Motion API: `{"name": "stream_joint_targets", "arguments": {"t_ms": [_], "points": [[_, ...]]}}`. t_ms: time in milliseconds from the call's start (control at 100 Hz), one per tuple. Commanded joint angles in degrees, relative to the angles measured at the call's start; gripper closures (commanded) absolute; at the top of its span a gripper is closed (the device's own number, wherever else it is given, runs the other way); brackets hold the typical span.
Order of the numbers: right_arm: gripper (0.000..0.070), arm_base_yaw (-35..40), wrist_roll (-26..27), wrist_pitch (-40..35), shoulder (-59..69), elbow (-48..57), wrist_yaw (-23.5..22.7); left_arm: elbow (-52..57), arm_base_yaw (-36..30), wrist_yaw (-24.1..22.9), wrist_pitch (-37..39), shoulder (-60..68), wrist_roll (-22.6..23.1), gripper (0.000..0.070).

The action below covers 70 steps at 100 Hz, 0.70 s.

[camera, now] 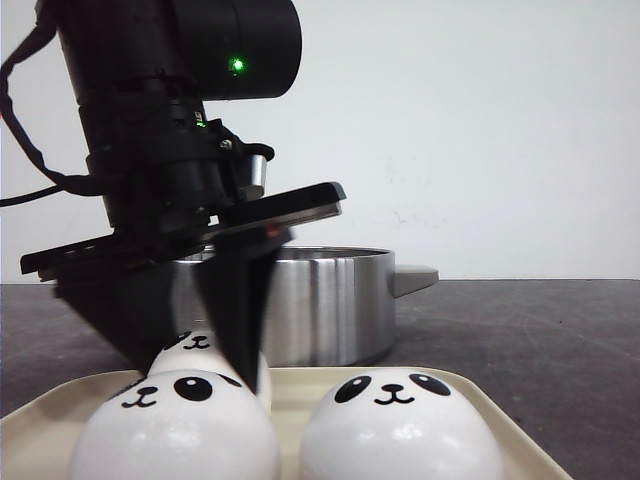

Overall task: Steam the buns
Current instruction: 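Carry the bun with the left gripper into the pot and release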

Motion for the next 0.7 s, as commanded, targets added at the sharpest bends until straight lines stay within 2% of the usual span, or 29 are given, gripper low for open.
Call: {"name": "stream_joint_targets", "arguments": {"t_ms": [0,280,450,540,690], "points": [[0.0700,0.66,0.70,0.31,0.46,1.11,0.24,0.81,-0.72,-0.13,-0.57,1.25,1.44,0.0700],[0.0700,0.66,0.68,0.31,0.52,1.11,0.57,1.29,-1.42,1.40,0.15,-3.13,2.32,0.0700],[0.0700,0.66,0.66,0.31,0.52,1.11,1.73,3.61,-2.58,9.01,0.70,-9.90,2.25,0.0700],[0.0700,0.66,0.66,0.28,0.52,1.11,1.75,6.03,-3.26,11.54,0.31,-13.42,2.25,0.0700],[0.0700,0.66,0.66,0.31,0.57,1.11,1.75,13.18,-2.73,10.08,-1.11,-16.70,3.15,0.0700]]}}
